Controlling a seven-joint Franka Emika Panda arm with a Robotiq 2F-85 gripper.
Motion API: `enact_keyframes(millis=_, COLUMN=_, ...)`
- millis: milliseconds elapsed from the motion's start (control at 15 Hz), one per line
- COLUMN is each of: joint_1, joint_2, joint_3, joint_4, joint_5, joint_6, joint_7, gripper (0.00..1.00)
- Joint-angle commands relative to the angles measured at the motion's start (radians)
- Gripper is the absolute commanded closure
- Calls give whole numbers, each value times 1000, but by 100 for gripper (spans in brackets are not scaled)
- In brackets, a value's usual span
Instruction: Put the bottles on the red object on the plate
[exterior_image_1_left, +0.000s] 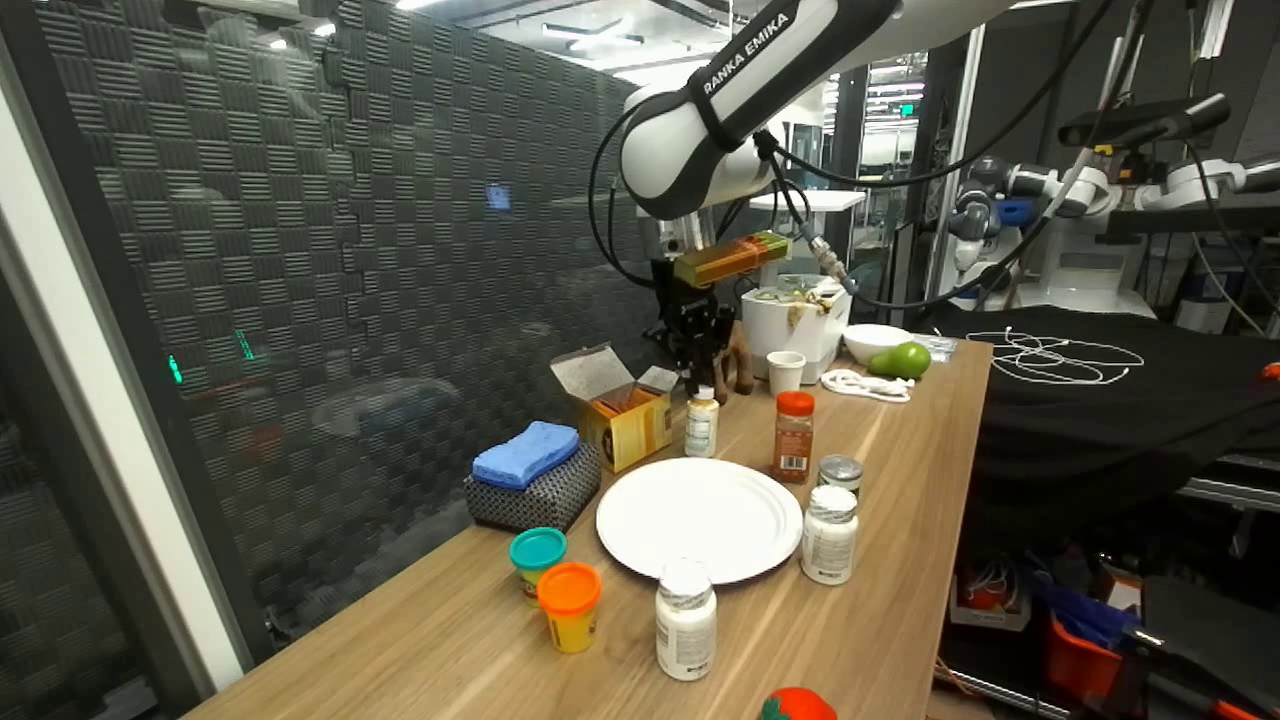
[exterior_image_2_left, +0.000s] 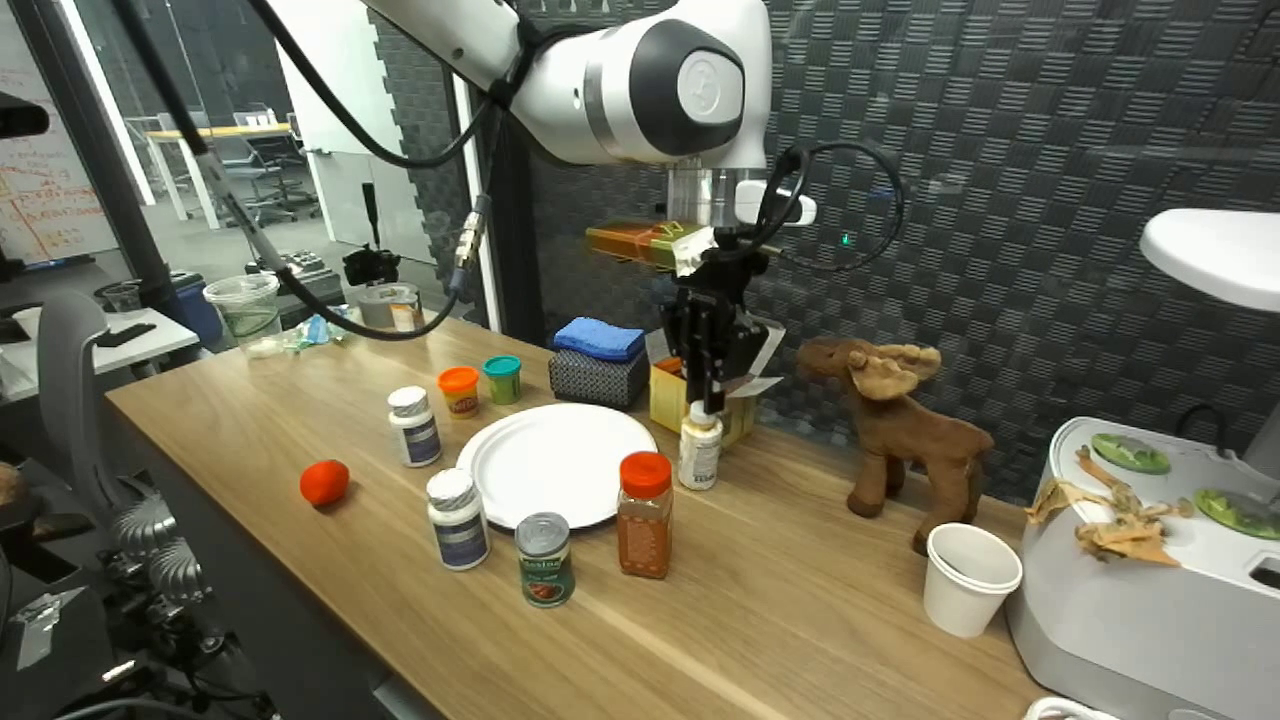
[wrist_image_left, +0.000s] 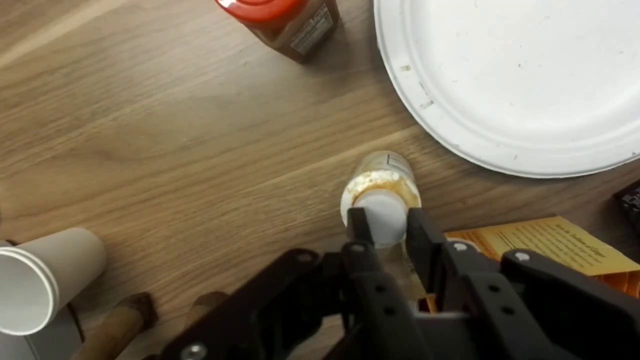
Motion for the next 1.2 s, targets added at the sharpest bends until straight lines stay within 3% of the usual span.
enact_keyframes(millis=0, joint_1=7, joint_2=-7, joint_3=-7, joint_4=-2, joint_5=21, joint_6=-25, joint_7=-6, gripper=99)
enact_keyframes(millis=267, joint_1=11, joint_2=-19, joint_3=-6, joint_4=4, joint_5=18, joint_6=-35, joint_7=-9, gripper=98)
enact_keyframes(millis=333, joint_1=12, joint_2=-20, joint_3=-4, joint_4=5, joint_5=17, joint_6=-37, joint_7=-13, gripper=76)
enact_keyframes(millis=467, joint_1=17, joint_2=-22, joint_3=-4, joint_4=3, joint_5=12, joint_6=-37, joint_7=-17, gripper=70)
enact_keyframes(millis=1067, joint_1=12, joint_2=6, joint_3=-6, joint_4=22, joint_5=16, joint_6=-42, joint_7=-24, gripper=1)
enact_keyframes(millis=1133, joint_1=10, joint_2=12, joint_3=-5, joint_4=25, joint_5=20, joint_6=-44, joint_7=-26, gripper=0)
